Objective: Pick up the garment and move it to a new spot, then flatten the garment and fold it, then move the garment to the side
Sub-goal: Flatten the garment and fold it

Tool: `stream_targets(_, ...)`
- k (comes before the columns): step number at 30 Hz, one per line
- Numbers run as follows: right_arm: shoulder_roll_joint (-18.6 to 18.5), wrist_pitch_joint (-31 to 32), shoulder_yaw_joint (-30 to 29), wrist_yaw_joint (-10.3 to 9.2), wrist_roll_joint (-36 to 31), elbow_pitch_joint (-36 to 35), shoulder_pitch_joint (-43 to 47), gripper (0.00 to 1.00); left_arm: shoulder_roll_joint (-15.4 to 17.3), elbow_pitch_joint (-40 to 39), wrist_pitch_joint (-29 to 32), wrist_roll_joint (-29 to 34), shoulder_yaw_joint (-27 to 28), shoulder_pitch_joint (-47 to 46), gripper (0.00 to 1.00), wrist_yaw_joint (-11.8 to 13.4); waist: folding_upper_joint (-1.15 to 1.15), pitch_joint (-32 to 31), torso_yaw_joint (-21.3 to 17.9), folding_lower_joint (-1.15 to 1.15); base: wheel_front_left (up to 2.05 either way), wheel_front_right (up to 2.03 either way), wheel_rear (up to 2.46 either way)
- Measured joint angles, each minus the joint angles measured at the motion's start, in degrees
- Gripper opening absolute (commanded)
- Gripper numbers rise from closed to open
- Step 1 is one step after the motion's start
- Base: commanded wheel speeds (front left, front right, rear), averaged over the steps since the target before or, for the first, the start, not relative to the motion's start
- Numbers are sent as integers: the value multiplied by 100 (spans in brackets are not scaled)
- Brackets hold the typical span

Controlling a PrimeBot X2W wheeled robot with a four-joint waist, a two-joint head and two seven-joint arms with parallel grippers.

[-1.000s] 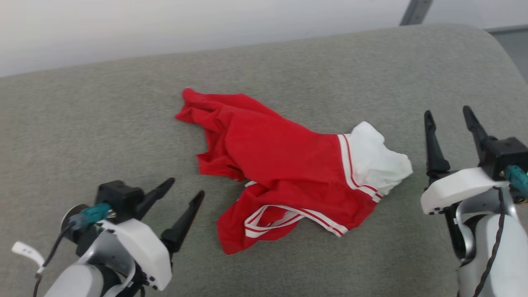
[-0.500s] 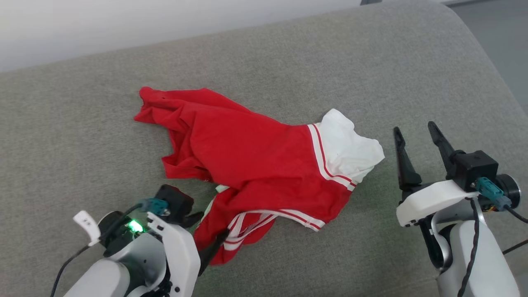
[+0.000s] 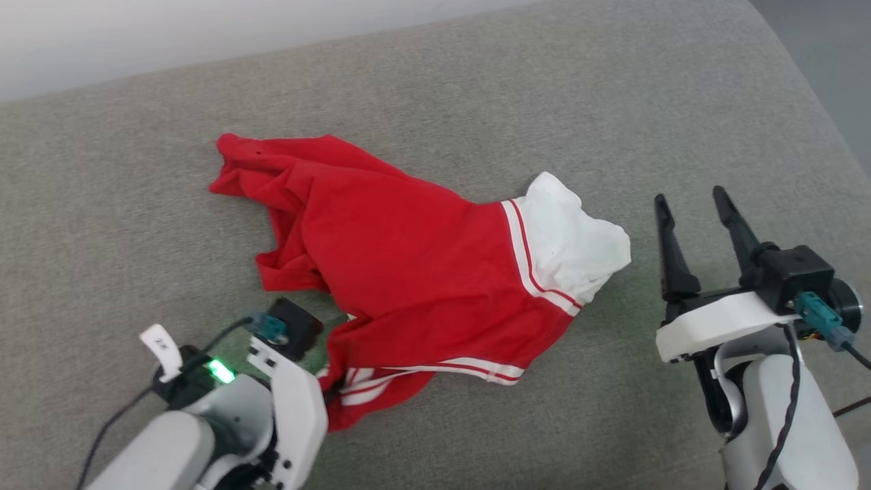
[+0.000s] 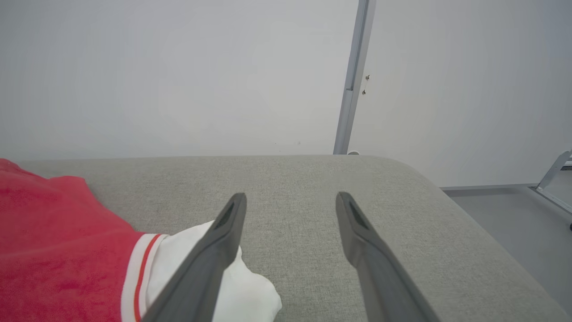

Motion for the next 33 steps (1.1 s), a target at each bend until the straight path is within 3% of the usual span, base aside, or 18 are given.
stream_targets(7,0,-69,-248,0,-108,-62,-18,100,470,-38,-54,-51,399,-30,0,141,0,-60,219,0,0,0,0)
stream_targets(16,1,-42,-336,0,-196,-136,-20,100,1475,104,-104,-237,1224,421,0,552,0,-116,487,0,0,0,0)
stream_targets(22,1,2,-314,0,-196,-119,-60,100,1700,446,-103,-554,1547,794,0,692,0,-113,595,0,0,0,0)
stream_targets(23,2,2,-301,0,-194,-105,-66,100,1677,450,-109,-604,1543,806,15,688,0,-113,606,0,0,0,0)
stream_targets(24,2,3,-288,0,-188,-93,-66,100,1668,446,-136,-604,1537,806,41,665,0,-114,617,0,0,0,0)
stream_targets(25,1,3,-279,0,-187,-76,-66,100,1663,444,-155,-612,1537,806,93,657,0,-117,627,0,0,0,0)
stream_targets(26,0,3,-267,0,-187,-66,-66,100,1662,430,-175,-613,1533,806,100,619,0,-122,637,0,0,0,0)
stream_targets(33,3,2,-234,0,-186,-57,-66,100,1753,32,60,-772,1599,622,100,565,0,-205,664,0,0,0,0)
